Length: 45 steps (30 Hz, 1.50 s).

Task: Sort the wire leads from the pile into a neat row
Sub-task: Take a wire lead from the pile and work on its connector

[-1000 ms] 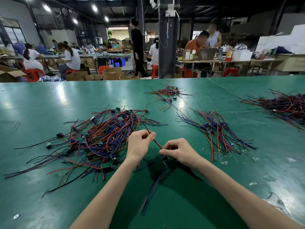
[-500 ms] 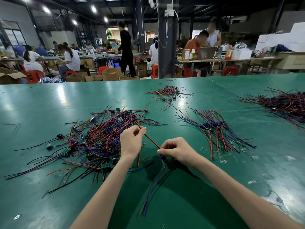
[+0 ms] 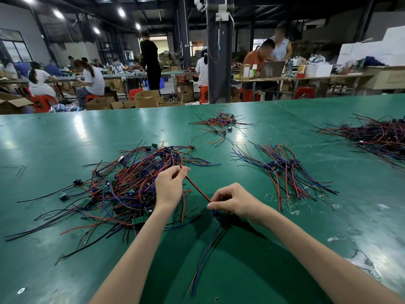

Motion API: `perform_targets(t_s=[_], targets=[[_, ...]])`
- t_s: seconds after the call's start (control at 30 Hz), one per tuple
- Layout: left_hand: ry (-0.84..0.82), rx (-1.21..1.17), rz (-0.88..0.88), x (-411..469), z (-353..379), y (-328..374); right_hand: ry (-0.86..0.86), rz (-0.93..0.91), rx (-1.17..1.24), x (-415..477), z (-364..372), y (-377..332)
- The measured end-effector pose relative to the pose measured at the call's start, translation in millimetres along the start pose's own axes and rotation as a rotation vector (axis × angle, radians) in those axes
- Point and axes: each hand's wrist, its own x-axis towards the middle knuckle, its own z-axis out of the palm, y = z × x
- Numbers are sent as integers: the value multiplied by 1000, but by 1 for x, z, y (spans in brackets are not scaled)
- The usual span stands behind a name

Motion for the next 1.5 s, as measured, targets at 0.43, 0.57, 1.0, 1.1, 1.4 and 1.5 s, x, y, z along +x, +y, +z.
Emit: perform_targets(t_s=[0.43,0.57,1.0,1.1,1.4,1.5], targets=[[-115,-4,93,-9,6,8,-167,-6,-32,-6,0,-8],[-148,13,83,-13,10,9,-192,1,-43,-8,1,-8],[-127,210,222,-17,10,11,-219,19,-24,-10,0,-12],[-111,283,276,-17,10,11,-224,16,-19,-10,1,-11],[-22,146,113,-9,4,10,-136,-3,-6,-7,-5,-11],[-24,90,72,-8,3,11,-109,-16,-11,-6,-8,-9]])
